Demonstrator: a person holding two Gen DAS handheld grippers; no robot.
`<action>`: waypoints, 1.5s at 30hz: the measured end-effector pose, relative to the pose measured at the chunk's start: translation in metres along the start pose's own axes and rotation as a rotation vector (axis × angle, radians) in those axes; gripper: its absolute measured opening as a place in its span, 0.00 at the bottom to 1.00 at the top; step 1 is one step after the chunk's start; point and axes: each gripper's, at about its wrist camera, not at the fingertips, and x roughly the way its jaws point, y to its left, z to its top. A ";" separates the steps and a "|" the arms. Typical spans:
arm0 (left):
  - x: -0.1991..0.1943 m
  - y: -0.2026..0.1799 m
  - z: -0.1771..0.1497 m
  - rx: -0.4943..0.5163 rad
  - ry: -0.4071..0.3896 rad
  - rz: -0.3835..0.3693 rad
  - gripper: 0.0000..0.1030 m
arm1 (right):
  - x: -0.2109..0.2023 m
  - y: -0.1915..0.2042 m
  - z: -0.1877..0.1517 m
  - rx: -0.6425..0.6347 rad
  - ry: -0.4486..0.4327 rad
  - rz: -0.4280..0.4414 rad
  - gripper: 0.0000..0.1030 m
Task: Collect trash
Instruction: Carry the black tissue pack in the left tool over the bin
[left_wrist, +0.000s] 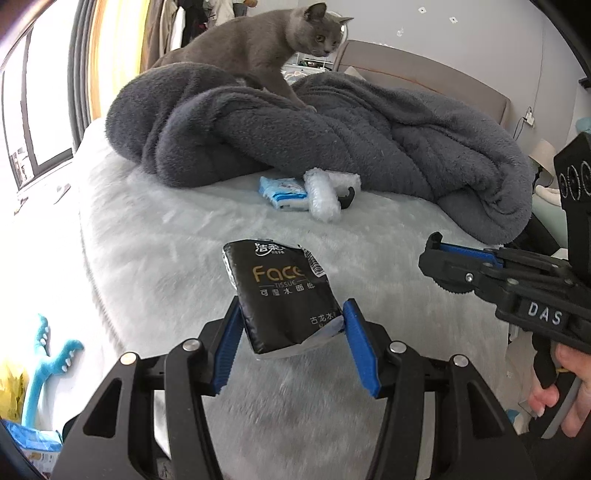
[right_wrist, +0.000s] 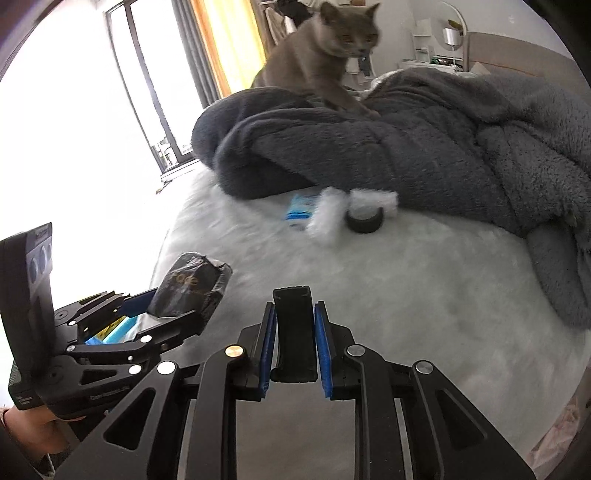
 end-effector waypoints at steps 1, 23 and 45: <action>-0.005 0.003 -0.004 -0.005 -0.001 0.003 0.55 | -0.001 0.005 -0.002 -0.004 0.005 0.001 0.20; -0.071 0.084 -0.070 -0.157 0.009 0.162 0.55 | -0.006 0.104 -0.034 -0.071 0.048 0.085 0.20; -0.078 0.177 -0.136 -0.319 0.150 0.263 0.56 | 0.053 0.203 -0.029 -0.161 0.110 0.200 0.20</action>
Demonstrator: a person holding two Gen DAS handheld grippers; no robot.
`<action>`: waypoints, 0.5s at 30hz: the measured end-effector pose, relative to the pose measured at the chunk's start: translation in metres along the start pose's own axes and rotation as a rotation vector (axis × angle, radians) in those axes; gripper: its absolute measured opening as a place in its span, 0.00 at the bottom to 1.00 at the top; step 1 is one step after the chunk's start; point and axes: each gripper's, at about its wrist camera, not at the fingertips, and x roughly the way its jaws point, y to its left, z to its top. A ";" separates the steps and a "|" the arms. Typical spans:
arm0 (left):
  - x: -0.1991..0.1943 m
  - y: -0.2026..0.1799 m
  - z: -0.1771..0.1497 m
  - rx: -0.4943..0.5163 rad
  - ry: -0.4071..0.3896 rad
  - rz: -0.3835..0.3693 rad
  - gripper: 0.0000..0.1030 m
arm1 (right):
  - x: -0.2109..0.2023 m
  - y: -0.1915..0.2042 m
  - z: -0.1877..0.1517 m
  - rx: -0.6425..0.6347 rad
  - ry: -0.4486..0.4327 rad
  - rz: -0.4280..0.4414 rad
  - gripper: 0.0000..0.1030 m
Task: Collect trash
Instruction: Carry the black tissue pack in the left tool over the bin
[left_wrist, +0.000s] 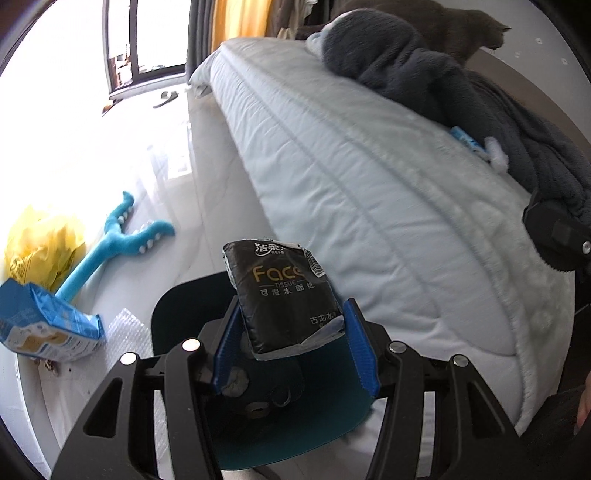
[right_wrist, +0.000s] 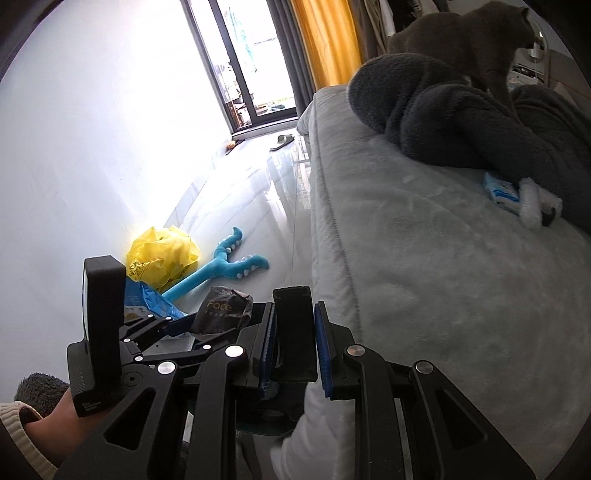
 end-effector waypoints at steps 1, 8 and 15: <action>0.002 0.003 -0.002 -0.005 0.006 0.003 0.55 | 0.004 0.004 0.001 -0.004 0.005 0.004 0.20; 0.015 0.026 -0.017 -0.037 0.079 0.017 0.56 | 0.024 0.022 -0.001 -0.022 0.040 0.025 0.20; 0.023 0.046 -0.029 -0.075 0.139 0.015 0.57 | 0.042 0.036 -0.003 -0.043 0.079 0.029 0.20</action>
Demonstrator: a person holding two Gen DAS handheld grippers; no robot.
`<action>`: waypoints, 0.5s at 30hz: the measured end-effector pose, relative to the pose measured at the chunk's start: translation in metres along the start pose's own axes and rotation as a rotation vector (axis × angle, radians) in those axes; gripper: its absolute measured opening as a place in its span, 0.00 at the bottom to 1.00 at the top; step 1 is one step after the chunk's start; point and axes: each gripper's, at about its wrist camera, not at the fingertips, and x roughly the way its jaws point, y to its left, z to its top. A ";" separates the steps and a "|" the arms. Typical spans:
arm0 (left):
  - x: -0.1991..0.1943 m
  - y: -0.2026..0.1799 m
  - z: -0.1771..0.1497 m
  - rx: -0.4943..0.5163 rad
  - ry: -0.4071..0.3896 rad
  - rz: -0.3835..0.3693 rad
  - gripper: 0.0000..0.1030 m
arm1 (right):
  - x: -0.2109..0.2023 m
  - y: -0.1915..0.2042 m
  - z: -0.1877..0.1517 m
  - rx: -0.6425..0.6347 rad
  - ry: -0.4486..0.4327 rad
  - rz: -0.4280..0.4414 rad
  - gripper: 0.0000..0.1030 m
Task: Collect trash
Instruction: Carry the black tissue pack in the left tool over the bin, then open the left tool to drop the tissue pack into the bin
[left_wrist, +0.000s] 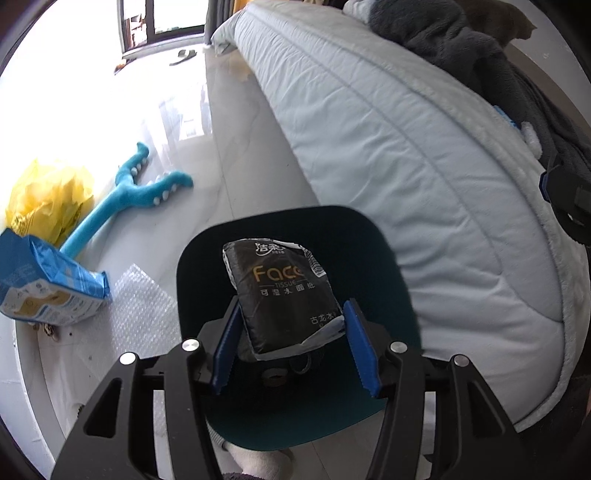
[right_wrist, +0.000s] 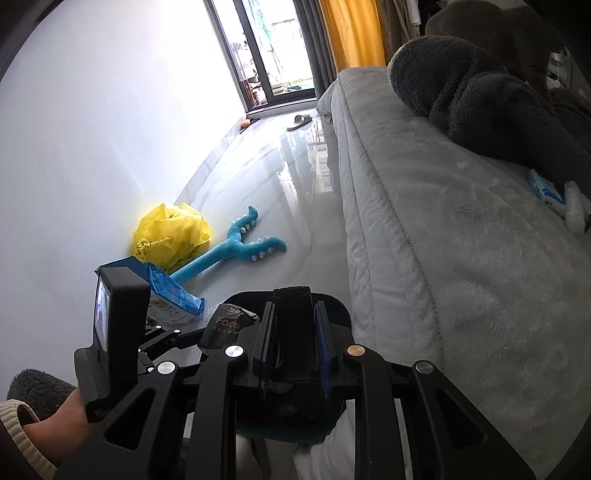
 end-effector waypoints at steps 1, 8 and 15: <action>0.000 0.004 -0.002 -0.008 0.006 0.002 0.57 | 0.002 0.001 0.000 -0.002 0.006 0.000 0.20; -0.011 0.023 -0.005 -0.034 -0.026 0.009 0.70 | 0.027 0.011 -0.003 -0.030 0.065 -0.021 0.20; -0.025 0.047 -0.008 -0.070 -0.062 0.008 0.77 | 0.052 0.024 -0.010 -0.039 0.133 -0.016 0.20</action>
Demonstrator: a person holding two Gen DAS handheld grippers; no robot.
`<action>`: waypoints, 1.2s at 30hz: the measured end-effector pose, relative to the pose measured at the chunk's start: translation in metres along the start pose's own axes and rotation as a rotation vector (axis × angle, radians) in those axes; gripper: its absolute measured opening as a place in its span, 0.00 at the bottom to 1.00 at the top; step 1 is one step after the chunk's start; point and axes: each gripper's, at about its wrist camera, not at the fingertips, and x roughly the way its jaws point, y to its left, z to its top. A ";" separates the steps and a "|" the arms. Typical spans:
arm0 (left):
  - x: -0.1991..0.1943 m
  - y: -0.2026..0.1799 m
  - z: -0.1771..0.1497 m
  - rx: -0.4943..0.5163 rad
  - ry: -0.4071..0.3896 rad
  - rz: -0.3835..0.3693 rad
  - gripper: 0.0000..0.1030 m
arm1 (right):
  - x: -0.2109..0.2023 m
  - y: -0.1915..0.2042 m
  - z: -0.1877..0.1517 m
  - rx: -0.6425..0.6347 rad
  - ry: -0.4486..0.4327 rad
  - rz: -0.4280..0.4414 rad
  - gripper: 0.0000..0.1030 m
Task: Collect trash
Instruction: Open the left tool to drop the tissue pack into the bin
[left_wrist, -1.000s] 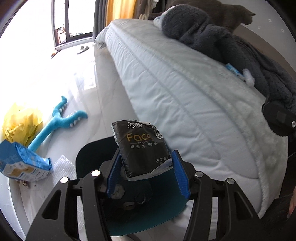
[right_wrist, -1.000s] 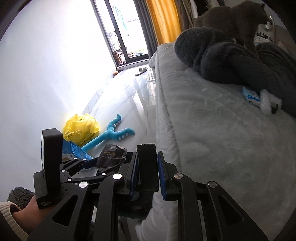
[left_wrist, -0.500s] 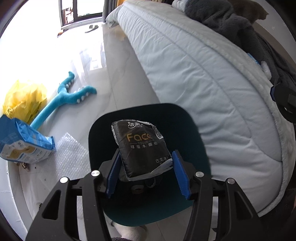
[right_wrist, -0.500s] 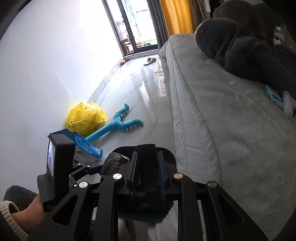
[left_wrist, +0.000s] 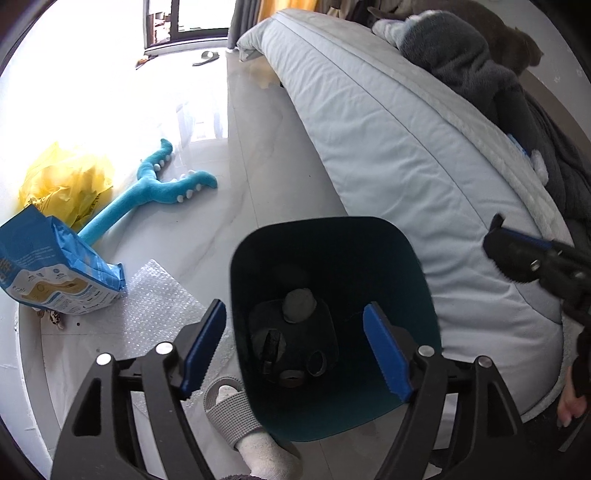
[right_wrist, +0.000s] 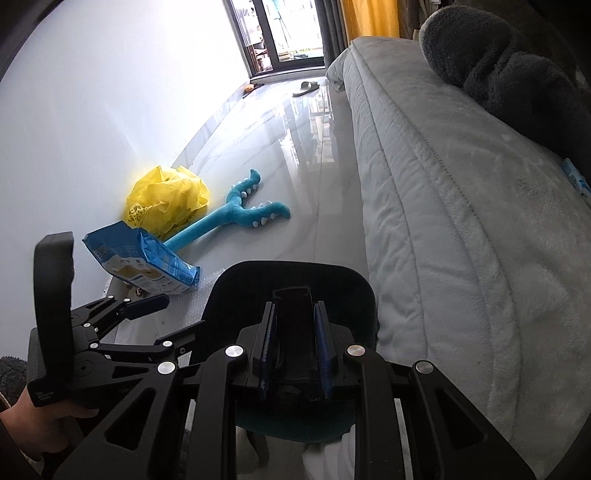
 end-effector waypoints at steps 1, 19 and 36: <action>-0.003 0.004 0.000 -0.007 -0.008 0.000 0.77 | 0.003 0.002 0.001 0.000 0.008 0.002 0.20; -0.051 0.046 0.005 -0.035 -0.184 -0.007 0.84 | 0.083 0.043 -0.010 -0.048 0.201 0.043 0.21; -0.096 0.036 0.022 0.018 -0.342 -0.026 0.88 | 0.079 0.039 -0.005 -0.041 0.194 0.045 0.55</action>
